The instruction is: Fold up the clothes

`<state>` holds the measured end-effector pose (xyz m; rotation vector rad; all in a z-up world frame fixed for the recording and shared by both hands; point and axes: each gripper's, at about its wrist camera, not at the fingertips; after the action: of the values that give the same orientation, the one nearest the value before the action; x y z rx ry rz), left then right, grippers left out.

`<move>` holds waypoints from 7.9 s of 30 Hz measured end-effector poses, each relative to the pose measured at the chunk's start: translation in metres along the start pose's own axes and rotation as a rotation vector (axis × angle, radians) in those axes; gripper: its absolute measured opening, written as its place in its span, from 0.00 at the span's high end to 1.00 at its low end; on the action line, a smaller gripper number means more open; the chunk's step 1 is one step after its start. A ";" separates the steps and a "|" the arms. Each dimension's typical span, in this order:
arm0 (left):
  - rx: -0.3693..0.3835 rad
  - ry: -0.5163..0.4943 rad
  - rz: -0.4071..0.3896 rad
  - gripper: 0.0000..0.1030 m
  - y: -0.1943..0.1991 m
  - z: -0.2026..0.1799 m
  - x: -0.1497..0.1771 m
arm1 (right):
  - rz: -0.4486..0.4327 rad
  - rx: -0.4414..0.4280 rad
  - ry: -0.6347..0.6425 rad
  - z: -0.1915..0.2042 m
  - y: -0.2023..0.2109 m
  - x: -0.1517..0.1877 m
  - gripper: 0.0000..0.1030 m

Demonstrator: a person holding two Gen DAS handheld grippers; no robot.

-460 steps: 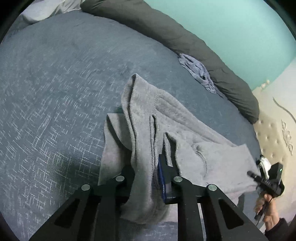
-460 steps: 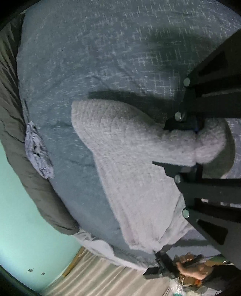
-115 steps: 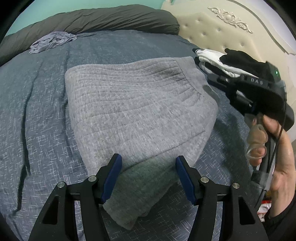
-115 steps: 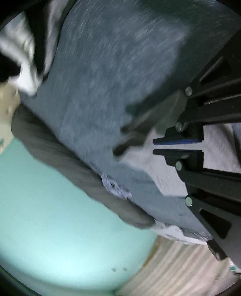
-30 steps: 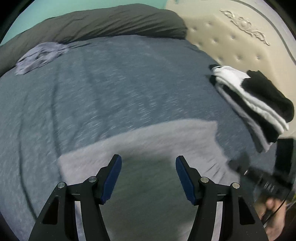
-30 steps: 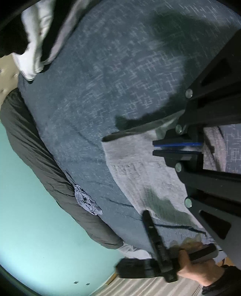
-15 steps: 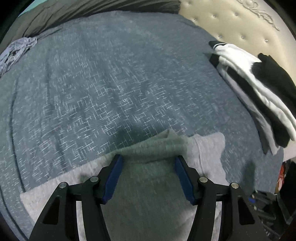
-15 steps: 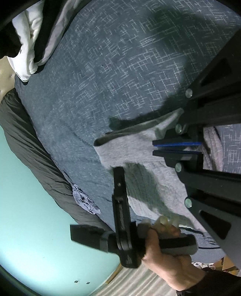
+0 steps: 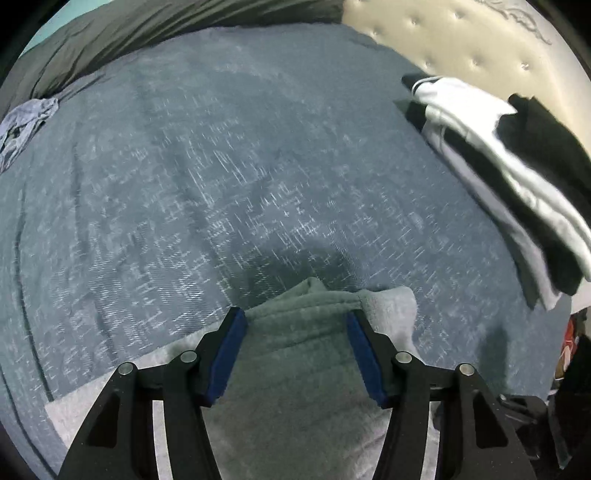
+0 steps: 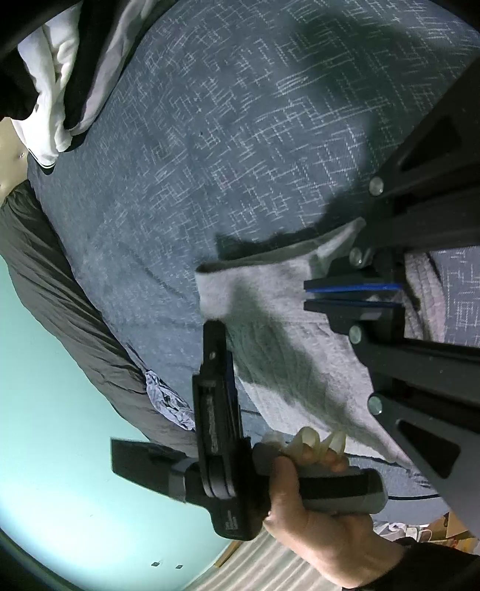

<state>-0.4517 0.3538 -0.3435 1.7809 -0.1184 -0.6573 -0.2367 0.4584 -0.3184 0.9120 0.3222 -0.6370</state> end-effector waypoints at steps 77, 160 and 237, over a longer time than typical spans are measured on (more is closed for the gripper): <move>0.279 0.495 -0.182 0.29 0.053 0.191 0.163 | 0.053 -0.221 -0.342 0.070 -0.032 0.101 0.16; 0.315 0.471 -0.035 0.41 0.123 0.248 0.290 | 0.376 -0.088 -0.148 0.130 -0.058 0.127 0.15; 0.437 0.370 -0.039 0.82 0.105 0.163 0.289 | 0.493 -0.175 0.106 0.115 -0.058 0.099 0.61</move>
<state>-0.2627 0.0637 -0.3814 2.3021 0.0293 -0.3316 -0.1979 0.3022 -0.3388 0.8167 0.2306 -0.1051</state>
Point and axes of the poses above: each gripper's, at about its wrist camera, not at the fingertips, and y roughly against the way its jaws point, z to its left, x to its underside, and after that the axes turned 4 degrees about -x, right-handed
